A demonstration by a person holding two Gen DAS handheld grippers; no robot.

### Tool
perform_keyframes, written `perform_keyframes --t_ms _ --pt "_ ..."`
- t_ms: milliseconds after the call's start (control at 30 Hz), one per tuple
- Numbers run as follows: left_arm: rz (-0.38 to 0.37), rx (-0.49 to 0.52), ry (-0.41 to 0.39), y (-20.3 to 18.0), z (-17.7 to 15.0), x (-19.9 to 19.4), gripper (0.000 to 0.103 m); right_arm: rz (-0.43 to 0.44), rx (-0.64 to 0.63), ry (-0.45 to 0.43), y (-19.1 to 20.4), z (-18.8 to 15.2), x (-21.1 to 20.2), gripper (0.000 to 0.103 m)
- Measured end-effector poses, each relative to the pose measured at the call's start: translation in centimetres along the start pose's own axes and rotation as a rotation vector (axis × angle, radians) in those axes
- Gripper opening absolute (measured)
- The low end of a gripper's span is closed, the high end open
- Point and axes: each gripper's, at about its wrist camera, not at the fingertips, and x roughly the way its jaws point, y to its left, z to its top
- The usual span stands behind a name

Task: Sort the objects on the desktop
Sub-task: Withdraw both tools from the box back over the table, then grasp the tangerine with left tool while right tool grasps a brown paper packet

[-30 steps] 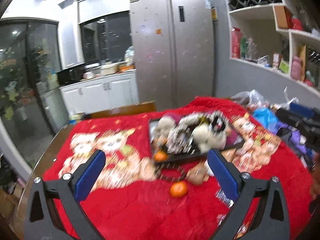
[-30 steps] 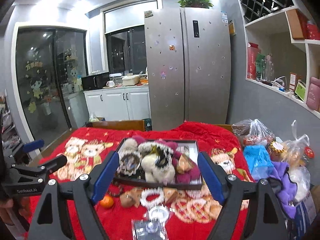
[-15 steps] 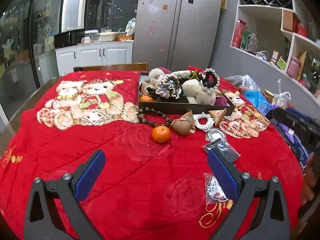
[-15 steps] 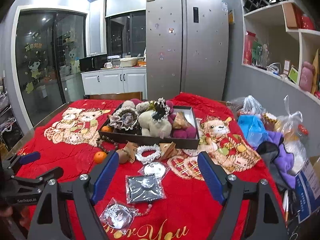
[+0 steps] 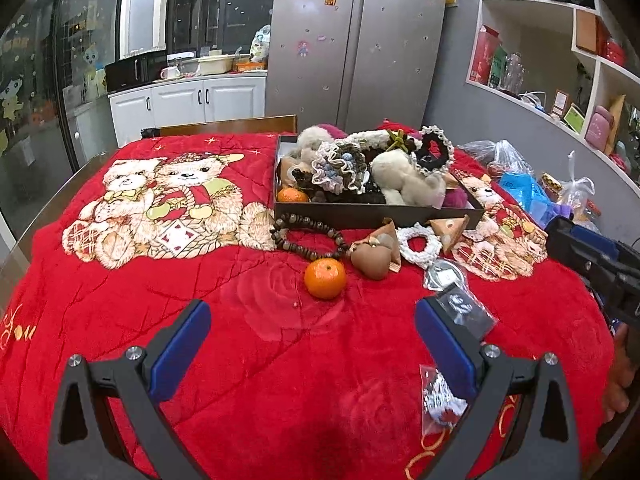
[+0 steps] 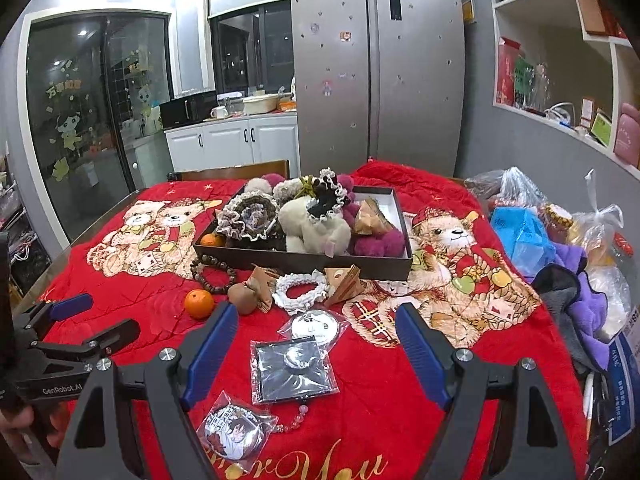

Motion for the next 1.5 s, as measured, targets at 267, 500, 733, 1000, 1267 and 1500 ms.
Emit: perform_keyframes --t_ms 267,500,733,1000,1267,1500 --pt "0.03 0.035 0.04 -0.5 2.2 4.0 0.103 0.02 0.015 0.06 -0.9 1.5 3.5 0.083" --pt "0.028 0.035 0.073 -0.9 3.0 7.7 0.103 -0.009 0.028 0.122 -1.9 3.2 8.3 0.083" --pt "0.038 0.061 0.096 -1.5 3.5 10.9 0.103 -0.004 0.023 0.177 -2.1 3.1 13.0 0.083" --pt "-0.01 0.036 0.122 -1.1 3.0 13.6 0.103 -0.025 0.026 0.228 -2.6 2.5 16.8 0.083" --pt "0.012 0.0 0.12 0.4 2.6 14.4 0.103 -0.024 0.051 0.258 -3.3 1.1 19.8 0.083" --pt "0.045 -0.014 0.202 1.0 2.3 16.0 0.103 -0.024 0.04 0.266 -3.3 0.6 21.0 0.083"
